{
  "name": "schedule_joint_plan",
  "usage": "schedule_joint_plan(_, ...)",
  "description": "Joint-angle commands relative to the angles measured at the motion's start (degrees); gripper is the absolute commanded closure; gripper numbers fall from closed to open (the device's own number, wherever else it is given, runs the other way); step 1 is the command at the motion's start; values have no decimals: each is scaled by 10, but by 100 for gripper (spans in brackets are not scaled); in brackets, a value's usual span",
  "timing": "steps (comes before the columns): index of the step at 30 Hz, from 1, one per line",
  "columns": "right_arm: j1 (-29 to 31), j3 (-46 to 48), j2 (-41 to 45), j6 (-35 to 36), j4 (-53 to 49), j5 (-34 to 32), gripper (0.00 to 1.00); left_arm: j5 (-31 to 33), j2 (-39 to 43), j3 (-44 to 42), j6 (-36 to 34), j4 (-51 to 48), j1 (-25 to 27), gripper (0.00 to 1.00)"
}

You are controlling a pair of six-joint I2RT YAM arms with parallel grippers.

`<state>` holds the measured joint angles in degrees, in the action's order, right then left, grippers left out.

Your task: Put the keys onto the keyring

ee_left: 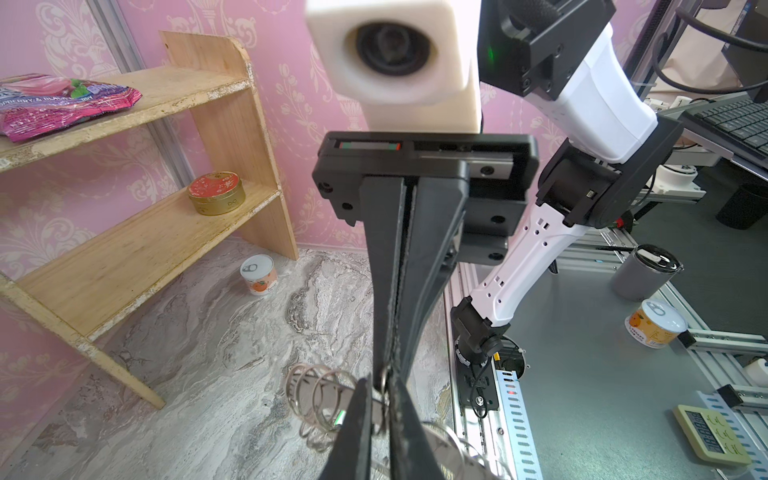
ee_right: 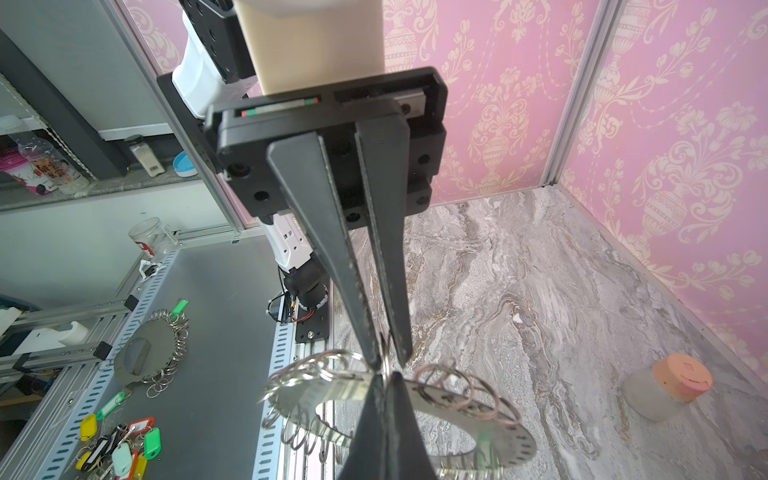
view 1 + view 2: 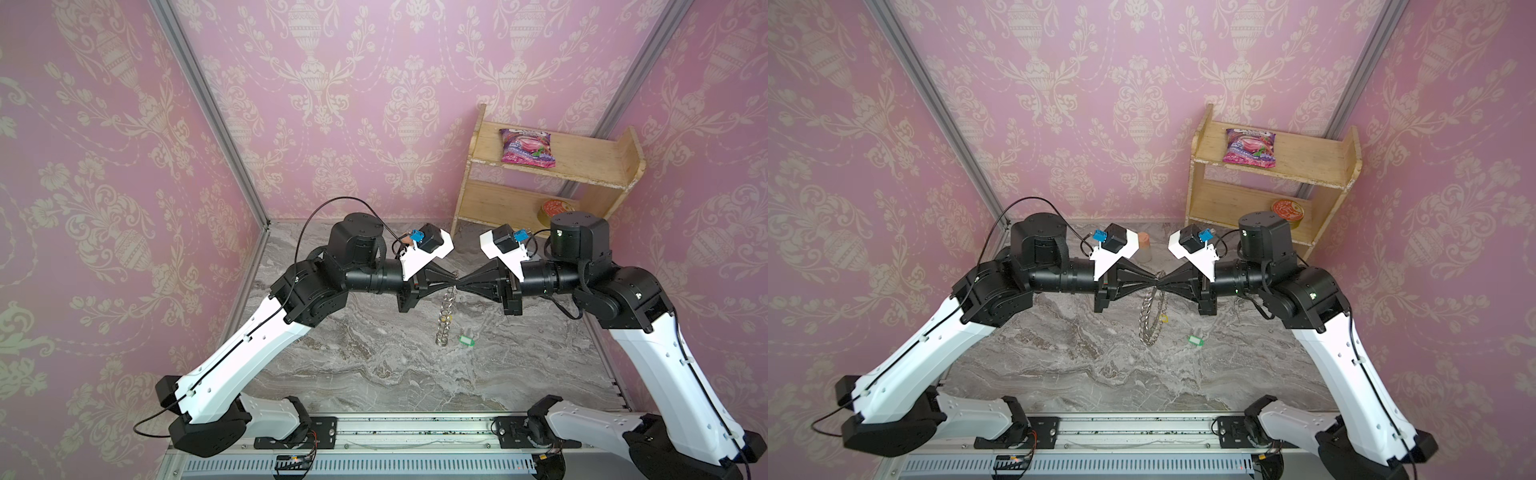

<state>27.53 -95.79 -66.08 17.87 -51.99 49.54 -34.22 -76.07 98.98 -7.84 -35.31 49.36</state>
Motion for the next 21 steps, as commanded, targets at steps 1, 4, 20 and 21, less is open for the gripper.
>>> schedule_joint_plan(1,4,-13,6,3,9,10,100,-11,17,10,11,5,4,91)
schedule_joint_plan(4,4,-14,6,2,9,8,100,-11,17,10,8,0,4,94)
schedule_joint_plan(20,4,-13,16,-6,28,2,100,-2,27,1,7,-22,4,91)
schedule_joint_plan(21,4,-12,15,-6,28,3,100,-3,27,0,7,-21,4,91)
